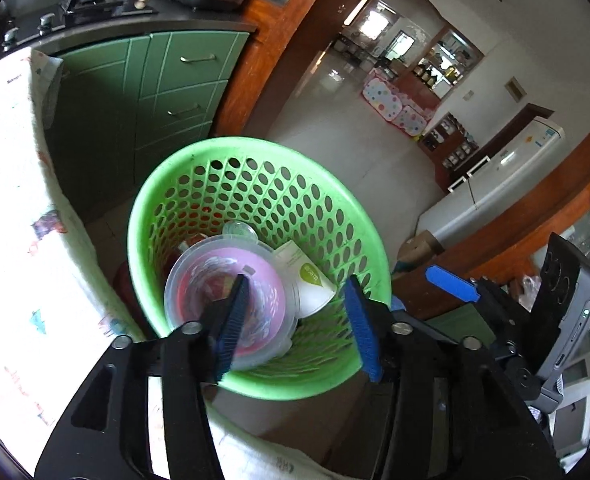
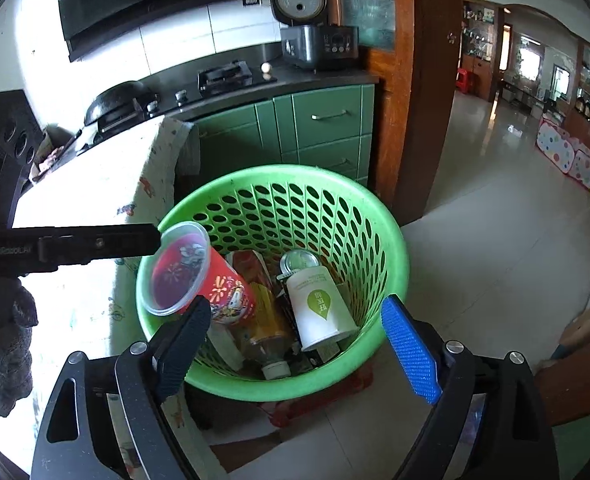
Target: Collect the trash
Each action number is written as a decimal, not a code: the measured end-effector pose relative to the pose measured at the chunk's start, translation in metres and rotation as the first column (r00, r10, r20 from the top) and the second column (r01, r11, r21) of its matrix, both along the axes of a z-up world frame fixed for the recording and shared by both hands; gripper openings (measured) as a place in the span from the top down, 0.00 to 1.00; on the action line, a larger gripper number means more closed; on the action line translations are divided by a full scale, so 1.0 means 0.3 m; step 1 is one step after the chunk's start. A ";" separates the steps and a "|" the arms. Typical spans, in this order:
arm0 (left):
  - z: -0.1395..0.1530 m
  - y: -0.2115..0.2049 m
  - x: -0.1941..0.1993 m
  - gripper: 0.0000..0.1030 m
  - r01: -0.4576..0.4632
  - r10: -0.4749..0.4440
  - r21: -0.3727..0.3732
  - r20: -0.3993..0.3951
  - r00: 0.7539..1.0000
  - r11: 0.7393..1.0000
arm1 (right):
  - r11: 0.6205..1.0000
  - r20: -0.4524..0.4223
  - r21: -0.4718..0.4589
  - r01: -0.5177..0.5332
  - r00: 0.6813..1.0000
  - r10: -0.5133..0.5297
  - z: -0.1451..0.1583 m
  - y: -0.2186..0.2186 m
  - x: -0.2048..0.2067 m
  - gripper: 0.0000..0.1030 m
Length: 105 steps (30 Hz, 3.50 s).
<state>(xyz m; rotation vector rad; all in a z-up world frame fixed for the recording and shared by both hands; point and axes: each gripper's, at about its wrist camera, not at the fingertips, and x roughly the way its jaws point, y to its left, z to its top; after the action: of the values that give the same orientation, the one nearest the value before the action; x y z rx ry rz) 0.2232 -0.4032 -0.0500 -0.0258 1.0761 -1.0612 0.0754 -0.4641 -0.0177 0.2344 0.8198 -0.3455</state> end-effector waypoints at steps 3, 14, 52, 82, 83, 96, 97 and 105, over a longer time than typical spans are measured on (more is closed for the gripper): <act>0.032 0.055 -0.020 0.45 -0.023 0.023 -0.003 0.024 0.999 1.000 | 1.000 0.012 -0.002 -0.003 1.000 0.003 0.017 0.030 -0.014 0.16; 0.179 0.311 -0.124 0.28 -0.136 0.138 -0.027 0.168 0.976 0.990 | 0.996 0.044 -0.065 -0.055 0.997 0.058 0.084 0.212 -0.074 0.10; 0.251 1.011 -0.527 0.05 -0.588 0.512 -0.002 0.492 0.704 0.809 | 0.983 0.101 -0.030 -0.181 0.978 0.183 0.148 0.698 -0.180 0.07; 0.226 1.041 -0.604 0.05 -0.628 0.536 0.003 0.518 0.666 0.778 | 0.979 0.101 -0.017 -0.204 0.974 0.205 0.146 0.760 -0.185 0.07; 0.227 1.039 -0.606 0.05 -0.628 0.536 0.003 0.520 0.666 0.778 | 0.979 0.101 -0.017 -0.204 0.974 0.205 0.147 0.761 -0.185 0.07; 0.227 1.038 -0.609 0.05 -0.635 0.535 0.010 0.528 0.659 0.773 | 0.978 0.106 -0.019 -0.207 0.972 0.207 0.151 0.764 -0.190 0.07; 0.228 1.038 -0.608 0.05 -0.634 0.535 0.008 0.528 0.660 0.774 | 0.978 0.108 -0.019 -0.208 0.972 0.209 0.153 0.764 -0.192 0.07; 0.227 1.035 -0.609 0.05 -0.632 0.531 0.012 0.530 0.661 0.775 | 0.977 0.110 -0.021 -0.212 0.971 0.213 0.156 0.767 -0.194 0.07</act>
<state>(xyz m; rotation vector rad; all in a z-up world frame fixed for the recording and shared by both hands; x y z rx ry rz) 0.0404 -0.0926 0.0180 0.0568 0.6083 -0.3224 0.0170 -0.2341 0.0292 0.1534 0.7252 -0.1332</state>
